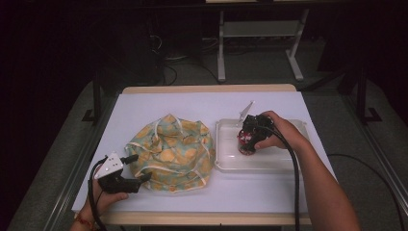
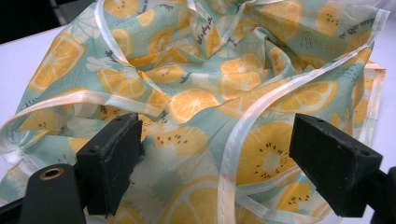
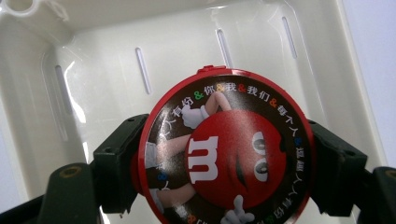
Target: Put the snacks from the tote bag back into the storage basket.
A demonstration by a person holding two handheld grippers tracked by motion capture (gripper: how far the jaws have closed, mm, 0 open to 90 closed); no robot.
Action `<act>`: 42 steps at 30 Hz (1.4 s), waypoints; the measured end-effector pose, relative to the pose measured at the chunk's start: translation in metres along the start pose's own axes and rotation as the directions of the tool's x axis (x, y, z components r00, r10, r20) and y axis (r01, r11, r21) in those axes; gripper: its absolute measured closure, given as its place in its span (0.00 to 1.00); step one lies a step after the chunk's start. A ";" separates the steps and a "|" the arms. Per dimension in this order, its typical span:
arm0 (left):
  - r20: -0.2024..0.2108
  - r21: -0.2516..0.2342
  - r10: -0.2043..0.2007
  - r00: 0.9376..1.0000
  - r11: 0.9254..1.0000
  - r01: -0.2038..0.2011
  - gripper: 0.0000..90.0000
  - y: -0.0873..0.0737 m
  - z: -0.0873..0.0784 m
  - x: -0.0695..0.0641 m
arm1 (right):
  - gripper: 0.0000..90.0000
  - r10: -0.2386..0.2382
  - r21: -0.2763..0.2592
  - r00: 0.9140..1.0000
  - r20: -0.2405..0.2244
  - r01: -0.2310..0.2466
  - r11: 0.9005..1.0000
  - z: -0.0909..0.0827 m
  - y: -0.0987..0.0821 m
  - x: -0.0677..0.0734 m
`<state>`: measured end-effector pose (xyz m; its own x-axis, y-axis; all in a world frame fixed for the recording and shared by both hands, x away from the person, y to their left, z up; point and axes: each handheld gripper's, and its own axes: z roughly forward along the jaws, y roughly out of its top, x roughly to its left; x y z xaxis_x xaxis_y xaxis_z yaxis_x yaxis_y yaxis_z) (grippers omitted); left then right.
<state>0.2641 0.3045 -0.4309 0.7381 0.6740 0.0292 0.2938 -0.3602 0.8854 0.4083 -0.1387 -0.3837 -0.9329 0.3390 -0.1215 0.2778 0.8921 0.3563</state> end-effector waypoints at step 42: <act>0.006 0.006 0.005 1.000 1.000 -0.005 0.19 0.000 0.001 -0.001 | 0.25 0.031 0.003 0.999 -0.023 -0.031 1.000 0.004 -0.001 -0.004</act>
<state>0.2638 0.3033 -0.4312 0.7428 0.6688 0.0308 0.2942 -0.3675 0.8823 0.4121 -0.1399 -0.3874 -0.9289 0.3595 -0.0894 0.3071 0.8822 0.3570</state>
